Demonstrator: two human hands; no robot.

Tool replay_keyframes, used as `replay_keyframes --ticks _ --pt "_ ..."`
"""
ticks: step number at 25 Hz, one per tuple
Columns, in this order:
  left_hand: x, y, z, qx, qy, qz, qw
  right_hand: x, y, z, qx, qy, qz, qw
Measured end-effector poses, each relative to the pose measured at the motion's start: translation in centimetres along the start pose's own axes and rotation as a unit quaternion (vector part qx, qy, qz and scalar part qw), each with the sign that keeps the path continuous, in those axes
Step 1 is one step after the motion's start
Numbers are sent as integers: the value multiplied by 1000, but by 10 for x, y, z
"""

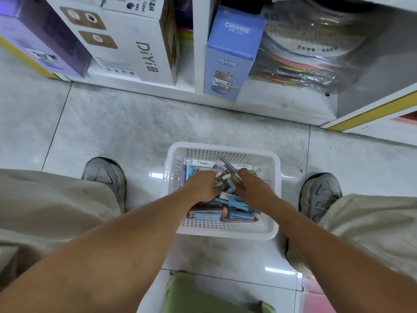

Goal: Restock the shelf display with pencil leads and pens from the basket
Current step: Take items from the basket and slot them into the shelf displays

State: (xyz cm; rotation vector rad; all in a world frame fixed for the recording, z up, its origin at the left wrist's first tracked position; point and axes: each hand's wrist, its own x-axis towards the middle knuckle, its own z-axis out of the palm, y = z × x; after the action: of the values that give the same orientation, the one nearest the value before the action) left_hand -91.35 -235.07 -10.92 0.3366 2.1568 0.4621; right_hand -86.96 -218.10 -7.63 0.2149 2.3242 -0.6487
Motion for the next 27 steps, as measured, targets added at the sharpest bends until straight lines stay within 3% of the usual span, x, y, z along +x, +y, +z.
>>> replay_keyframes --ticks 4,8,10,14,19,21,27 --pt "-19 -6 -8 -71 72 80 992 -11 -3 -14 86 -20 6 996" --pt "-36 -7 -18 -191 100 49 975 -24 -10 -21 196 -42 27 979" --pt "-44 -5 -20 -331 93 16 939 -31 -15 -22 276 -50 48 959" --pt "-61 13 -17 -576 43 -80 812 -38 -36 -13 344 -30 28 938" --pt "-68 23 0 -701 23 -131 700 -42 -53 3 317 -38 -9 948" --pt "-66 18 1 -726 16 -133 674 -43 -51 9 353 -58 1 934" --pt "-59 13 5 -738 33 -130 661 -31 -49 16 366 -9 32 930"
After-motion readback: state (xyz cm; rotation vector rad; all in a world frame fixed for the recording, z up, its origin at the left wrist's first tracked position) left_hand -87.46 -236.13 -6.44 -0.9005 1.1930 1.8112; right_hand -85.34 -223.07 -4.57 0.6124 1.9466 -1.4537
